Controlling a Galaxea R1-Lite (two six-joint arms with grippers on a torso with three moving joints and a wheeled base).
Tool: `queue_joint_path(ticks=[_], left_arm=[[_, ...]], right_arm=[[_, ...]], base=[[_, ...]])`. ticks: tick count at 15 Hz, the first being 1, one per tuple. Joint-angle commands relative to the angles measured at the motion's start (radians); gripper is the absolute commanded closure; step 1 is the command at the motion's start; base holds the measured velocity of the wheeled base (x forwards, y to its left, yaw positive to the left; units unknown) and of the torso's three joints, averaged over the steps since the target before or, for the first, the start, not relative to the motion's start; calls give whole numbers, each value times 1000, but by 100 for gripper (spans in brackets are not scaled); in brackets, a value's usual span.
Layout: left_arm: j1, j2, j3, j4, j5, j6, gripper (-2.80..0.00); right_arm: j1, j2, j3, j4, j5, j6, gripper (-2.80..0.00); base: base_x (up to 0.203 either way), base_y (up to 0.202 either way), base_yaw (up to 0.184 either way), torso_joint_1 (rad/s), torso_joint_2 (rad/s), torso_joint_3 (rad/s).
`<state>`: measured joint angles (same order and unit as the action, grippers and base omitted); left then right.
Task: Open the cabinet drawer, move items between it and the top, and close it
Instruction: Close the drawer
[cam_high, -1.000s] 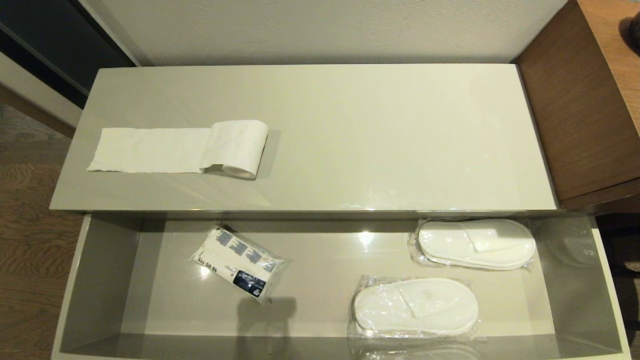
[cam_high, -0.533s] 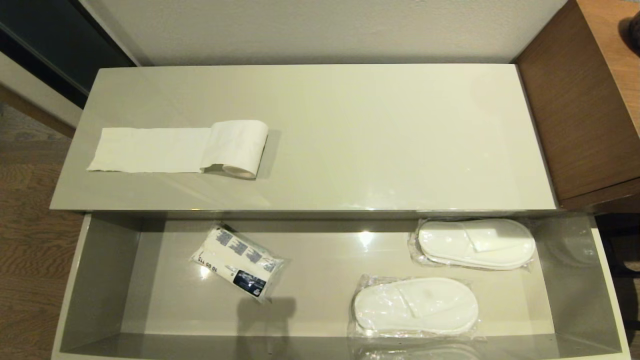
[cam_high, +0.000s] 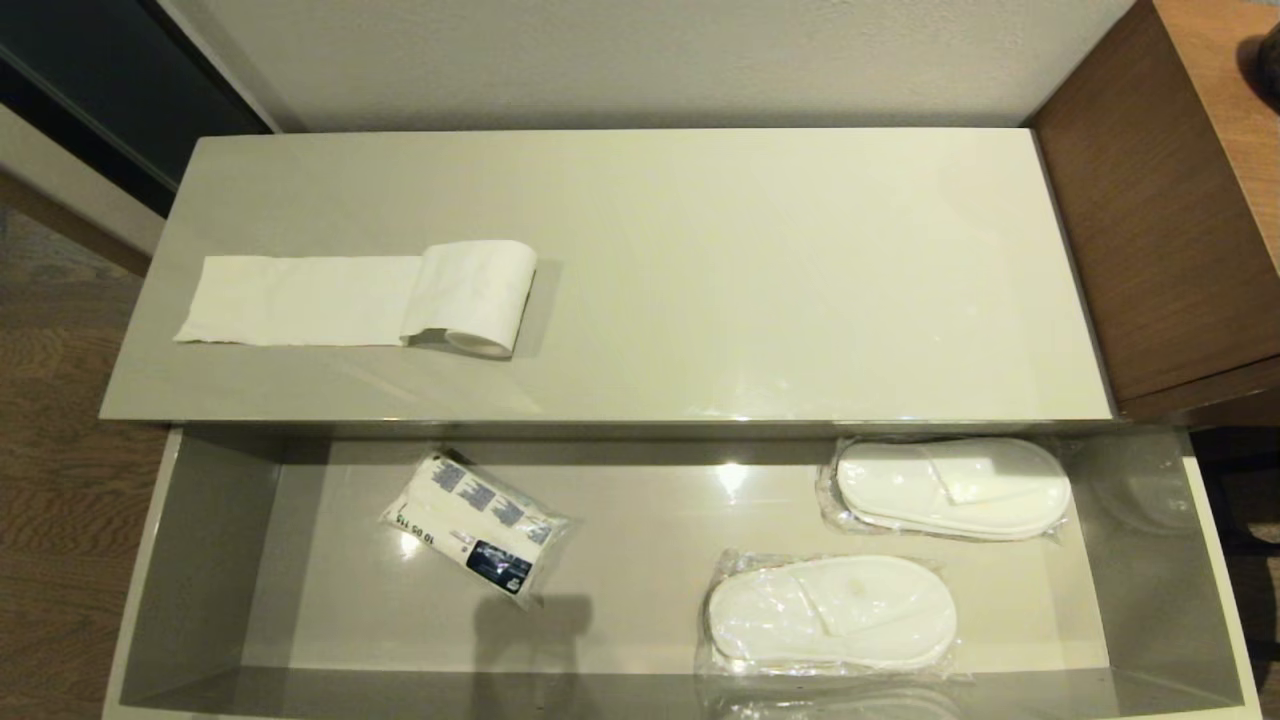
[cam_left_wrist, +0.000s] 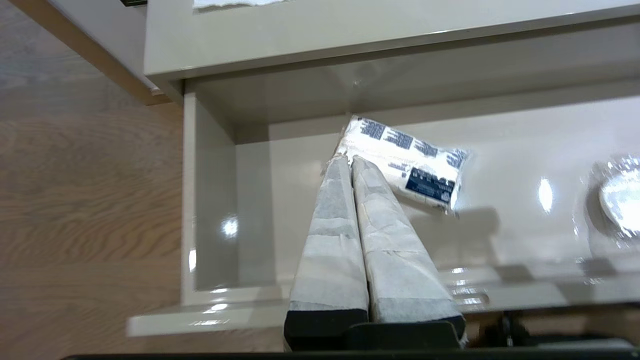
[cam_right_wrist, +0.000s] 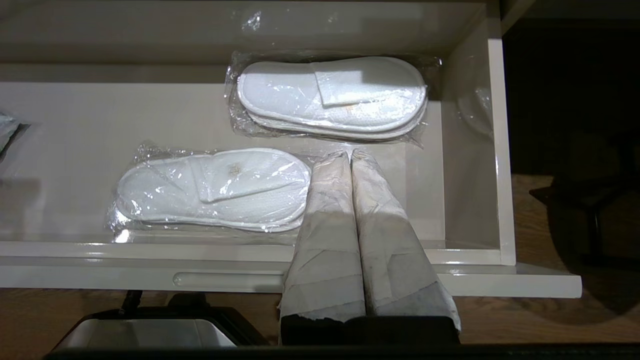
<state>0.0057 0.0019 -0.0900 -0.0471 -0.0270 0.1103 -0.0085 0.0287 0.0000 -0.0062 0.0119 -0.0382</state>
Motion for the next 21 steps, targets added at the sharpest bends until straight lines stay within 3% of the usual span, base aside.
queue_joint_path(ticks=[1,2,3,5,7,21], left_arm=[[0,1,90,-129,56,-27,0],[0,1,86,-79,150,-47,0],[0,1,83,-55,166,-60,0],[-1,1,87,26,28,-74,0],[-1,1,81,96,27,-49,0],[-1,0,90,69,27,-54,0]], right_arm=[[1,2,3,0,0,0,0],[1,2,3,0,0,0,0],[1,2,3,3,0,0,0],[1,2,3,6,2,-11,0],[1,2,3,6,3,-6,0],[0,2,3,8,-3,23,0]], base=[[0,0,0,0,0,0],[0,0,0,0,0,0],[0,0,0,0,0,0],[0,0,0,0,0,0],[0,0,0,0,0,0],[0,0,0,-33,14,-29]])
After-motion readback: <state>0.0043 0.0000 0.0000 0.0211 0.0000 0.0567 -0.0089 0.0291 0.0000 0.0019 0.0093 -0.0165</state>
